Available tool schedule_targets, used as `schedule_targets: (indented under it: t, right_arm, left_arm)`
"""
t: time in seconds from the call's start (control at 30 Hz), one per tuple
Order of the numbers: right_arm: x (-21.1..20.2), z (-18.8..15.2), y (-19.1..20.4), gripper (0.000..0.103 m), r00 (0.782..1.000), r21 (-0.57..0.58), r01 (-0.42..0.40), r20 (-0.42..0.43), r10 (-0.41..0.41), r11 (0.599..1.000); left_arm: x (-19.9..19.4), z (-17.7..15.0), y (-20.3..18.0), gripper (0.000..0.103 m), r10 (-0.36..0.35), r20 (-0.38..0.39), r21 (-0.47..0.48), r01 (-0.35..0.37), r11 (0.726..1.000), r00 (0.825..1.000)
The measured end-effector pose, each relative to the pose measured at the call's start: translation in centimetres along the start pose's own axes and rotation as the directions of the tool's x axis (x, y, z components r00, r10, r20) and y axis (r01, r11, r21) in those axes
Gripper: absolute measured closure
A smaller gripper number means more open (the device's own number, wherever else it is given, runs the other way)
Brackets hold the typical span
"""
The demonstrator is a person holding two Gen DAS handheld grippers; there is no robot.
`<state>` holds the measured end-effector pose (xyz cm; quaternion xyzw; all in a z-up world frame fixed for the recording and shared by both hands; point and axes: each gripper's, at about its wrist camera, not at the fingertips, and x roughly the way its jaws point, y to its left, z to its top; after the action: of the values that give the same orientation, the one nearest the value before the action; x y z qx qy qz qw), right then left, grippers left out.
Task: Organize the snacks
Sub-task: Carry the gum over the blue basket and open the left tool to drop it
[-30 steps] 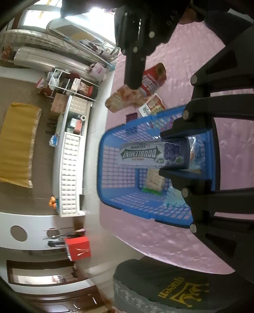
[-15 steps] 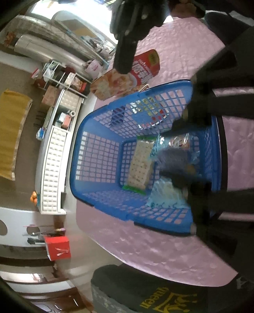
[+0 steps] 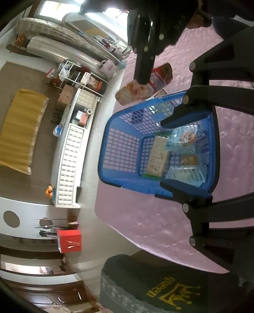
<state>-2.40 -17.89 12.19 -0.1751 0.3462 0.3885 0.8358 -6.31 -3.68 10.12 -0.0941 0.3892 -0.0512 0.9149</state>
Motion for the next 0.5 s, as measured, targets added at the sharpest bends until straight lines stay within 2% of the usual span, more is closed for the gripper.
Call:
schedule_targets:
  t: [0.23, 0.5]
  right_arm:
    - [2.3, 1.2, 1.3, 0.101, 0.999, -0.013, -0.016, -0.029, 0.015, 1.0]
    - [6.4, 2.0, 2.2, 0.101, 0.994, 0.023, -0.058, -0.093, 0.06, 0.998]
  left_arm:
    - [-0.7, 0.2, 1.0, 0.052, 0.042, 0.025, 0.028, -0.043, 0.999, 0.999]
    - [0.3, -0.6, 4.1, 0.052, 0.054, 0.007, -0.018, -0.054, 0.998, 0.999]
